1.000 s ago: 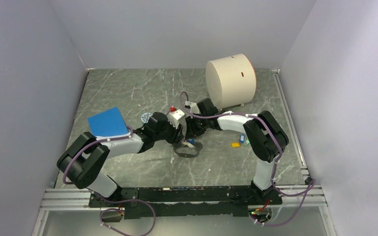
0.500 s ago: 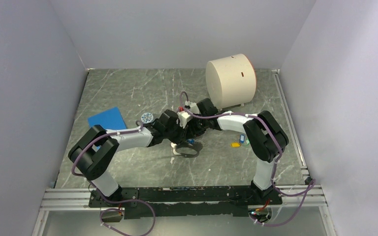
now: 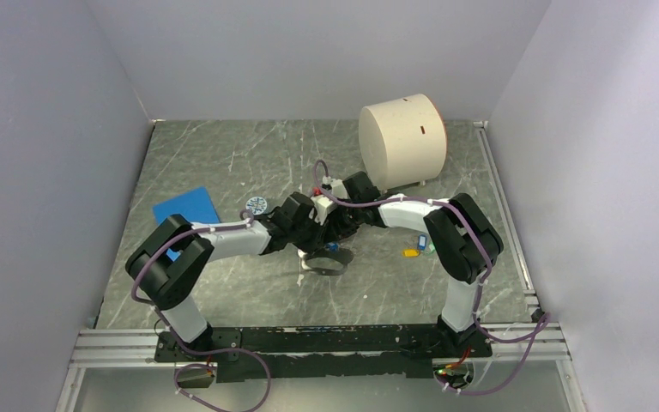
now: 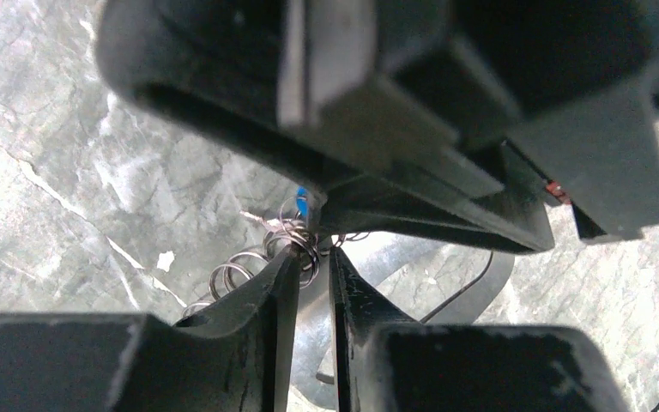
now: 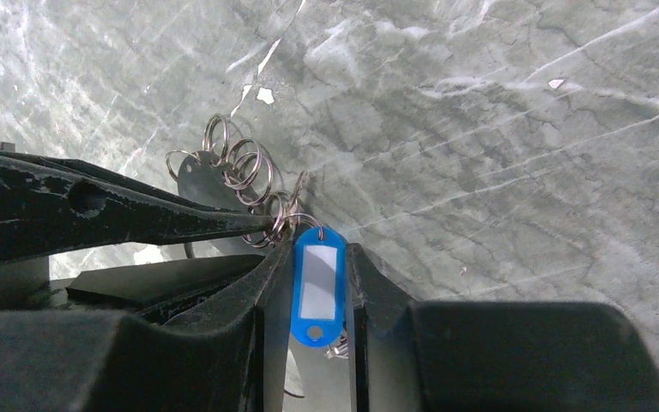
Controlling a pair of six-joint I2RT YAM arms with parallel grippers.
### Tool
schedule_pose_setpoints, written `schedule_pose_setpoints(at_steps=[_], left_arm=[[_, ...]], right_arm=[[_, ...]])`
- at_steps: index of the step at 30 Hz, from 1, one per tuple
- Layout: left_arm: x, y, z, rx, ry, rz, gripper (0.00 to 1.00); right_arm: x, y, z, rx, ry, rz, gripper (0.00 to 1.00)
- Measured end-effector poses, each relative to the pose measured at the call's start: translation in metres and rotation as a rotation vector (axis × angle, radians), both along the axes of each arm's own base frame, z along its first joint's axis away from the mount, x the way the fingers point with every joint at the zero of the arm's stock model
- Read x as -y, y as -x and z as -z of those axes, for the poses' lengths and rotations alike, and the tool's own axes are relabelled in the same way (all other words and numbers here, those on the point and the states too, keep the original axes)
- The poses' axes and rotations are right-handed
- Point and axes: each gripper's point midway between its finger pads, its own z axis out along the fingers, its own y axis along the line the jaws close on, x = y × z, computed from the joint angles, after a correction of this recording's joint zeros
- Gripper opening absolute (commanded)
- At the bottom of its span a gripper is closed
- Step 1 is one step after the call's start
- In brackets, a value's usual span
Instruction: Remove the keys from the keyring
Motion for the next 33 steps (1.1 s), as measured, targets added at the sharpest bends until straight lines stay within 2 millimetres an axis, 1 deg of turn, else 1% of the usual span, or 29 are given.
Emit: schedule_pose_setpoints(at_steps=[3,4,7,10,13,15,21,29,31,33], left_arm=[[0.003,-0.002,0.0,-0.003,0.003,-0.003,0.05],[0.003,-0.002,0.001,-0.003,0.002,-0.002,0.03],[0.003,-0.002,0.0,-0.003,0.001,0.0,0.03],[0.001,0.0,-0.004,0.01,0.006,0.01,0.02],[-0.001,0.005,-0.016,0.045,0.028,0.041,0.03],[-0.005,0.01,-0.023,0.075,0.043,0.062,0.03],[-0.011,0.026,-0.029,0.128,0.093,0.131,0.03],[-0.011,0.034,-0.035,0.199,0.164,0.169,0.03],[-0.014,0.036,-0.038,0.225,0.18,0.165,0.02],[-0.016,0.039,-0.047,0.26,0.212,0.167,0.03]], right_arm=[[0.0,0.0,0.0,0.0,0.0,0.0,0.0],[0.0,0.0,0.0,0.0,0.0,0.0,0.0],[0.0,0.0,0.0,0.0,0.0,0.0,0.0],[0.0,0.0,0.0,-0.001,0.0,0.001,0.0],[-0.001,0.001,0.0,-0.005,-0.002,0.002,0.0],[-0.004,0.005,-0.003,-0.013,-0.016,-0.011,0.0],[-0.011,0.015,-0.011,-0.029,-0.048,-0.046,0.0],[-0.013,0.021,-0.015,-0.046,-0.075,-0.069,0.0],[-0.015,0.023,-0.017,-0.054,-0.086,-0.079,0.0],[-0.012,0.018,-0.015,-0.034,-0.068,-0.066,0.0]])
